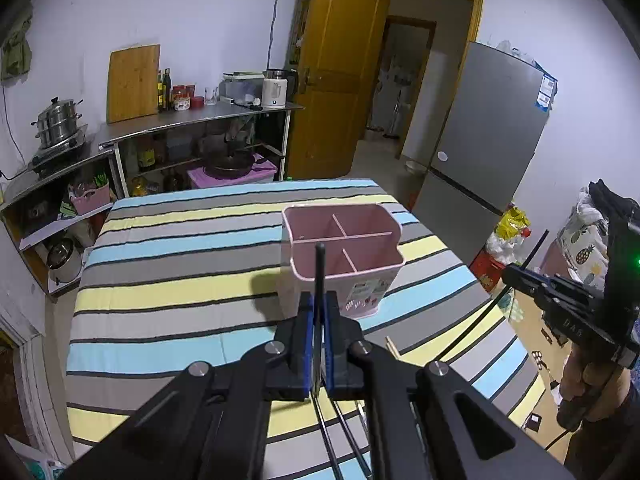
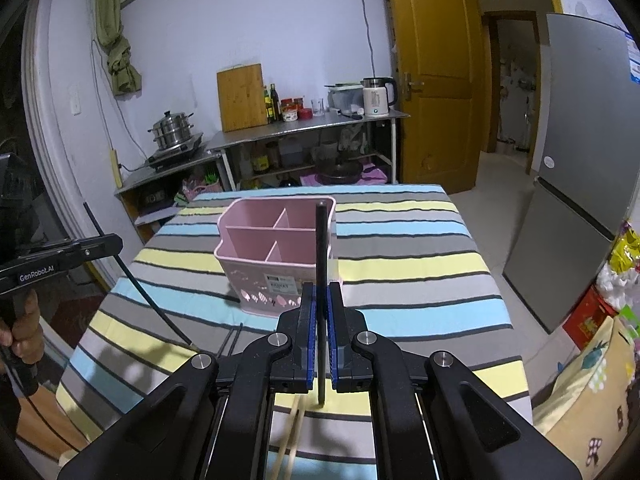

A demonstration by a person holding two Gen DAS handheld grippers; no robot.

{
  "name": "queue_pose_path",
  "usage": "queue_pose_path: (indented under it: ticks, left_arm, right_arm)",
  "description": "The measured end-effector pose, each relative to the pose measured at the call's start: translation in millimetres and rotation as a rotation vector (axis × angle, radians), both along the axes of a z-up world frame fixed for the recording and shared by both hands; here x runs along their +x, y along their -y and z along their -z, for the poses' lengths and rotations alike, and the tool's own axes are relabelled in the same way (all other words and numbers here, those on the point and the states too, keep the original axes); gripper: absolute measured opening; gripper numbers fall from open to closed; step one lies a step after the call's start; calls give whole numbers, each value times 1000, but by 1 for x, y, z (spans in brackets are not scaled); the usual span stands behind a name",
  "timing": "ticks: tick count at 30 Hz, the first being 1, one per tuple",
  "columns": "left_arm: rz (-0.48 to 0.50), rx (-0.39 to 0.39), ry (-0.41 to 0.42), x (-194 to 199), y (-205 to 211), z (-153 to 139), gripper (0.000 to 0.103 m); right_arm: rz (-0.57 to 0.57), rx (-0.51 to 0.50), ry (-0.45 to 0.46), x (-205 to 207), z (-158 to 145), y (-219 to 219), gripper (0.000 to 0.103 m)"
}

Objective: Organize utensils
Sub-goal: 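Lift the black chopstick in the right tool toward the pink basket while the left tool carries its chopstick there, then lower the right tool's chopstick into the basket and open it while the left tool releases its chopstick inside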

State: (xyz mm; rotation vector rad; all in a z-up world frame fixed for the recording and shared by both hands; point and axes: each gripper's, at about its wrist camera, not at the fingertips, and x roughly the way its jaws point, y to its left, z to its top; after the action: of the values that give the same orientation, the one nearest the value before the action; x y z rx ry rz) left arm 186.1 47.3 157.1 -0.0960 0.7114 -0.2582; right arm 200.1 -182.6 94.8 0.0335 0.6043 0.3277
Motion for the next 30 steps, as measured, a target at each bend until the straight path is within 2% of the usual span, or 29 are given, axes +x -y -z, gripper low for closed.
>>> queue_pose_path:
  ticks: [10,20,26,30]
  left_arm:
    - [7,-45,20,21,11,-32,5]
    - [-20,-97,94,51,7,-70,5]
    - [-49,-116,120,68,-2,-77,5]
    - [-61,-119,131,78,-7,-75,5]
  right_arm:
    - [-6,70,42,15,-28,-7,5]
    - [1,170,122,46,-69,-21,5]
    - [0,206,153,65,-80,-34,5]
    - [-3,214,159,77,-77,-42,5]
